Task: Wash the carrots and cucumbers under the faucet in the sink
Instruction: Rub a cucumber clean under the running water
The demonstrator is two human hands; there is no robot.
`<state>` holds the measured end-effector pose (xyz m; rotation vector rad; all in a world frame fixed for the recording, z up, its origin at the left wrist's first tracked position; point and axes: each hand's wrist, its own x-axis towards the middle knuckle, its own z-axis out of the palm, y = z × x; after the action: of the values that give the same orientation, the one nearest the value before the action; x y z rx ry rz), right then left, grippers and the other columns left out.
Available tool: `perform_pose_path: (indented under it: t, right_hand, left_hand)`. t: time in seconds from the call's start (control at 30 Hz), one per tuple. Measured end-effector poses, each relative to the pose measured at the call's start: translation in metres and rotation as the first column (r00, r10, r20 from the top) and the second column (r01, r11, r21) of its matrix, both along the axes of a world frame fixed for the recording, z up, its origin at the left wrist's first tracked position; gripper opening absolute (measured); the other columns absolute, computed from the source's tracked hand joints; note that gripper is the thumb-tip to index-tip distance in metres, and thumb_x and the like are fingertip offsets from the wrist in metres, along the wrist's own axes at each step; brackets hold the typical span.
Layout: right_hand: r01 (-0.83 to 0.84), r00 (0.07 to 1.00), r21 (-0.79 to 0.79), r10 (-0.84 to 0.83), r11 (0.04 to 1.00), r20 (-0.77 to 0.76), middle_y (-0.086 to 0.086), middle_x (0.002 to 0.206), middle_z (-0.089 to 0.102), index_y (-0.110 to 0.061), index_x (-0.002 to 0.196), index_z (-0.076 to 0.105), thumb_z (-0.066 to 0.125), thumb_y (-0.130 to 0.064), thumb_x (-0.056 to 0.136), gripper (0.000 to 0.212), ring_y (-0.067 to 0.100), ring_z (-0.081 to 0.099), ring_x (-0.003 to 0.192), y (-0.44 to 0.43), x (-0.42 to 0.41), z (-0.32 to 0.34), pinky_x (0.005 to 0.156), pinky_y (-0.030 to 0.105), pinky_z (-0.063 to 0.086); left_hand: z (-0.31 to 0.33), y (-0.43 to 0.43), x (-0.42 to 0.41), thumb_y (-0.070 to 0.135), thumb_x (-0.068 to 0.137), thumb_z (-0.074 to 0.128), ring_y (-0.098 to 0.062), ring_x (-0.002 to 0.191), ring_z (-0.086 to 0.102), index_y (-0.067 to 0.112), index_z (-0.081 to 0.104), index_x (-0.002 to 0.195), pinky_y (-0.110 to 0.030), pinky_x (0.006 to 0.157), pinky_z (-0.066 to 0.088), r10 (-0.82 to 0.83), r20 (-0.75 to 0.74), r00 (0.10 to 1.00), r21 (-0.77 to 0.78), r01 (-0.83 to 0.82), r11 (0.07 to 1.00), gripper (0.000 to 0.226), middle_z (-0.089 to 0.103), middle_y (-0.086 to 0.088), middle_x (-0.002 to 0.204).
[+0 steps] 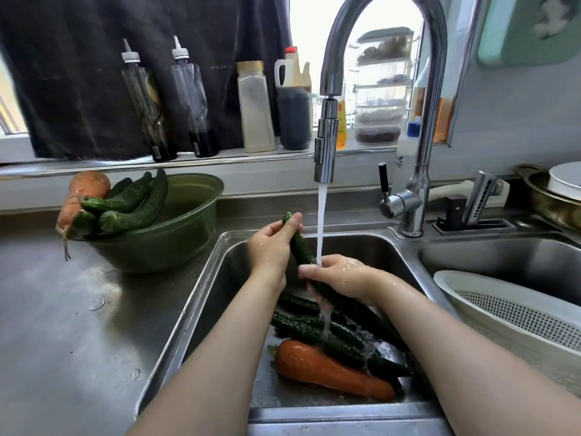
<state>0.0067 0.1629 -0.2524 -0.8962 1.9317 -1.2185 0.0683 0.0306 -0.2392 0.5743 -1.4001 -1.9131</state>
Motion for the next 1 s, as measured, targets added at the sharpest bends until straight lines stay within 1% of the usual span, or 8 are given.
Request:
perform_pose_path:
  t: [0.13, 0.27, 0.43, 0.57, 0.73, 0.8, 0.9, 1.0]
  right_hand:
    - [0.085, 0.961, 0.041, -0.071, 0.996, -0.268, 0.007, 0.067, 0.062, -0.015, 0.091, 0.059, 0.042, -0.055, 0.105, 0.045, 0.022, 0.057, 0.051, -0.005, 0.009, 0.006, 0.049, 0.028, 0.047]
    - [0.149, 0.964, -0.062, -0.159, 0.987, -0.214, 0.011, 0.052, 0.060, -0.004, 0.086, 0.061, 0.032, -0.058, 0.106, 0.064, 0.027, 0.056, 0.040, -0.013, 0.020, 0.012, 0.043, 0.030, 0.047]
    - [0.154, 0.882, -0.002, -0.139, 0.988, -0.450, 0.006, 0.133, 0.063, -0.026, 0.155, 0.031, 0.049, -0.046, 0.105, 0.057, 0.035, 0.060, 0.123, -0.020, 0.021, 0.017, 0.105, 0.043, 0.046]
    - [0.089, 0.793, 0.132, 0.010, 0.987, -0.610, 0.000, 0.132, 0.054, -0.038, 0.150, 0.024, 0.064, -0.031, 0.093, 0.070, 0.027, 0.058, 0.117, -0.020, 0.020, 0.014, 0.100, 0.047, 0.050]
    - [0.209, 0.671, 0.076, -0.086, 0.975, -0.736, 0.002, 0.114, 0.063, -0.024, 0.132, 0.047, 0.055, -0.045, 0.099, 0.040, 0.027, 0.063, 0.106, -0.023, 0.021, 0.011, 0.088, 0.039, 0.049]
    - [0.256, 0.685, 0.029, -0.160, 0.966, -0.711, 0.000, 0.109, 0.067, -0.026, 0.129, 0.053, 0.047, -0.062, 0.097, 0.049, 0.026, 0.064, 0.102, -0.025, 0.022, 0.011, 0.083, 0.038, 0.050]
    - [0.232, 0.727, -0.026, -0.192, 0.972, -0.659, 0.007, 0.105, 0.066, -0.022, 0.125, 0.059, 0.033, -0.054, 0.105, 0.045, 0.035, 0.066, 0.103, -0.025, 0.021, 0.013, 0.078, 0.036, 0.047]
    - [0.294, 0.945, -0.145, -0.310, 0.945, -0.103, 0.019, 0.071, 0.066, -0.005, 0.092, 0.069, 0.024, -0.056, 0.107, 0.070, 0.035, 0.066, 0.059, -0.017, 0.022, 0.020, 0.056, 0.034, 0.048]
  left_hand:
    - [-0.004, -0.008, 0.000, 0.030, 0.098, 0.068, -0.022, 0.093, 0.073, 0.010, 0.073, 0.107, -0.041, 0.094, 0.058, -0.130, 0.008, 0.992, 0.036, 0.129, 0.991, 0.023, 0.079, -0.005, 0.100]
    - [-0.007, -0.018, -0.001, 0.032, 0.109, 0.044, -0.027, 0.112, 0.071, 0.011, 0.064, 0.129, -0.050, 0.107, 0.048, -0.400, -0.010, 0.917, 0.115, 0.398, 0.910, 0.035, 0.074, -0.009, 0.123]
    - [-0.004, -0.019, 0.000, 0.029, 0.101, 0.061, -0.025, 0.099, 0.073, 0.009, 0.072, 0.110, -0.045, 0.099, 0.054, -0.270, -0.100, 0.958, 0.177, 0.284, 0.942, 0.025, 0.077, -0.009, 0.109]
    - [-0.003, -0.024, 0.000, 0.020, 0.092, 0.074, -0.022, 0.106, 0.069, 0.009, 0.075, 0.100, -0.042, 0.106, 0.052, -0.105, -0.137, 0.985, 0.227, 0.135, 0.964, 0.014, 0.079, -0.006, 0.097]
    - [0.003, -0.020, 0.002, 0.023, 0.085, 0.079, -0.016, 0.087, 0.070, 0.008, 0.071, 0.102, -0.034, 0.091, 0.058, -0.157, -0.134, 0.978, 0.233, 0.185, 0.955, 0.023, 0.076, -0.001, 0.086]
    - [0.003, -0.017, 0.002, 0.030, 0.096, 0.069, -0.013, 0.081, 0.071, 0.009, 0.071, 0.101, -0.030, 0.080, 0.058, -0.226, -0.077, 0.971, 0.167, 0.236, 0.957, 0.022, 0.075, 0.001, 0.085]
    - [0.003, -0.014, 0.004, 0.035, 0.108, 0.046, -0.021, 0.103, 0.071, 0.011, 0.066, 0.117, -0.039, 0.098, 0.053, -0.379, -0.056, 0.924, 0.207, 0.382, 0.901, 0.032, 0.077, -0.004, 0.108]
    - [0.001, -0.014, 0.006, 0.033, 0.111, 0.038, -0.024, 0.119, 0.065, 0.013, 0.058, 0.130, -0.044, 0.099, 0.050, -0.480, -0.046, 0.876, 0.184, 0.480, 0.858, 0.034, 0.070, -0.007, 0.131]
